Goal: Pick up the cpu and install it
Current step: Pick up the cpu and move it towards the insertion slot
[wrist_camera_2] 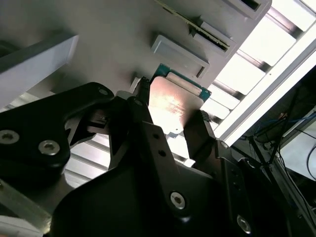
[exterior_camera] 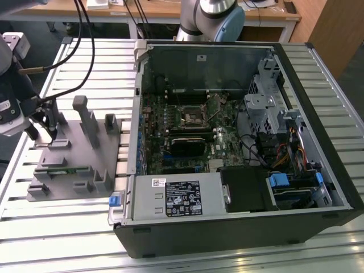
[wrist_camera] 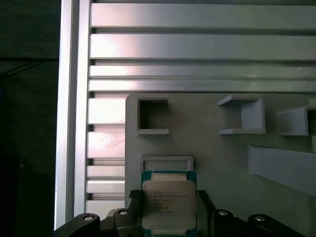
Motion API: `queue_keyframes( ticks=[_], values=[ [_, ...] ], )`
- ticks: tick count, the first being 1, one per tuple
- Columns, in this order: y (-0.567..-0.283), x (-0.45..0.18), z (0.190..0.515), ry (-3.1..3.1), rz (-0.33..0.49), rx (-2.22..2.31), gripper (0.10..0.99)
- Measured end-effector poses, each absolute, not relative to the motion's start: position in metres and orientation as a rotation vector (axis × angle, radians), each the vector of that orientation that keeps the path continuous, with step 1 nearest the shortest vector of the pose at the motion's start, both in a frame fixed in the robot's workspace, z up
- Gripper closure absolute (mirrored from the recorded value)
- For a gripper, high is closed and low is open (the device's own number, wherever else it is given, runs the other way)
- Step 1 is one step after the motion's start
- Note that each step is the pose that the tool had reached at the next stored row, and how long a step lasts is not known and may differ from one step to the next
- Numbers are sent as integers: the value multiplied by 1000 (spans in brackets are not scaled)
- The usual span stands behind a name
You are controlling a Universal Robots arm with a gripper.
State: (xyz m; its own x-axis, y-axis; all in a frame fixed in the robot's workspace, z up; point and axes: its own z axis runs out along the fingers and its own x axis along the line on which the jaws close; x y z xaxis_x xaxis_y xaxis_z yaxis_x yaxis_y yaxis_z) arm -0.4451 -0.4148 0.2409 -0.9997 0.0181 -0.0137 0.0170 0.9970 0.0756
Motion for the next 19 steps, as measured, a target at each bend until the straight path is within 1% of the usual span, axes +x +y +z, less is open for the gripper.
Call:
queue_keyframes(
  ticks=[19],
  values=[
    [-415, -445, 266, 3124, 140, 28, 557]
  ],
)
